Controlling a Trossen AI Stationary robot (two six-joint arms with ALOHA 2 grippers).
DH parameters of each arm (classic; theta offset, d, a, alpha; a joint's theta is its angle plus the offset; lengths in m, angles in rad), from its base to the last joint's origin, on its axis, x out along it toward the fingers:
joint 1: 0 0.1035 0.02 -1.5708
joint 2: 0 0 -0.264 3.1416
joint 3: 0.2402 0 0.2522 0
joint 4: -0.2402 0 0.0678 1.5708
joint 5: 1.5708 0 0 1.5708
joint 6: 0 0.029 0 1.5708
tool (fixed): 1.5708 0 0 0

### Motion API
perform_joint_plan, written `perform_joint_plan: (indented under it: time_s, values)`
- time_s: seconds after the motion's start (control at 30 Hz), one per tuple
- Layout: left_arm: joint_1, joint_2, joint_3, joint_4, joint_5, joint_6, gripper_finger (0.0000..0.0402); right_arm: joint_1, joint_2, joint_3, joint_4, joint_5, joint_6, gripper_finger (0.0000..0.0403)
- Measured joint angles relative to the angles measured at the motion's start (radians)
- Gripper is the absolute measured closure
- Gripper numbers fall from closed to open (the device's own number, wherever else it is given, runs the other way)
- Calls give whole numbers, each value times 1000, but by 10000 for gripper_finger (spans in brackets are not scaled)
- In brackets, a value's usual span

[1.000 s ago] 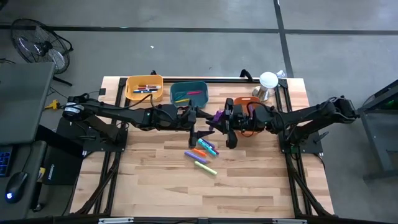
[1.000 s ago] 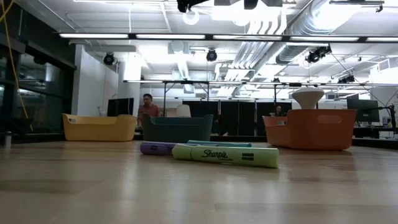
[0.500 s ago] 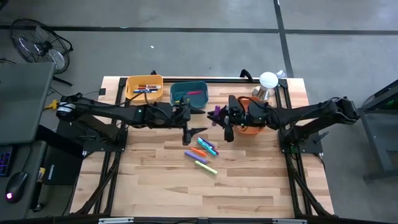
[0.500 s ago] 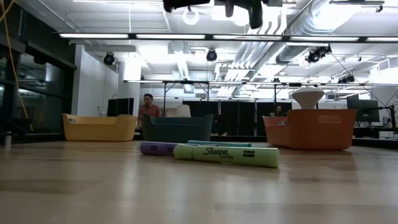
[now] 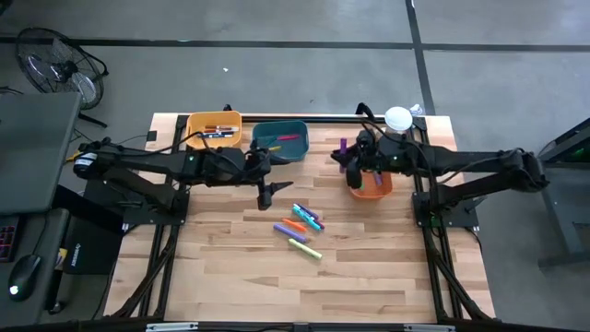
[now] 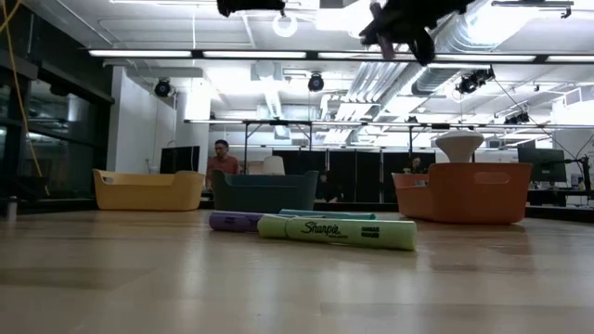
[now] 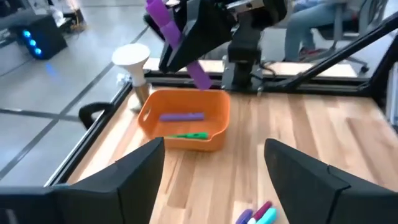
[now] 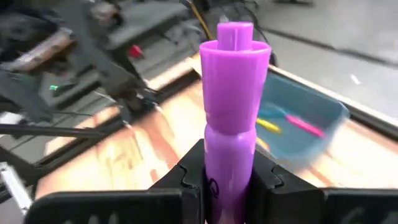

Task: Pick & Place Markers
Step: Put the dark purple highlighter pen into the orange bin

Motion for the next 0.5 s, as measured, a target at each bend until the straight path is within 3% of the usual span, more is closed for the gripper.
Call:
perform_joint_plan:
  time_s: [0.23, 0.5]
  values:
    - [57, -24, 0, -61, 61, -1, 162, -95, -11, 0, -228, -16, 209, 353]
    - [100, -60, -2, -131, 98, 31, 169, -217, -2, 0, -469, -65, 355, 353]
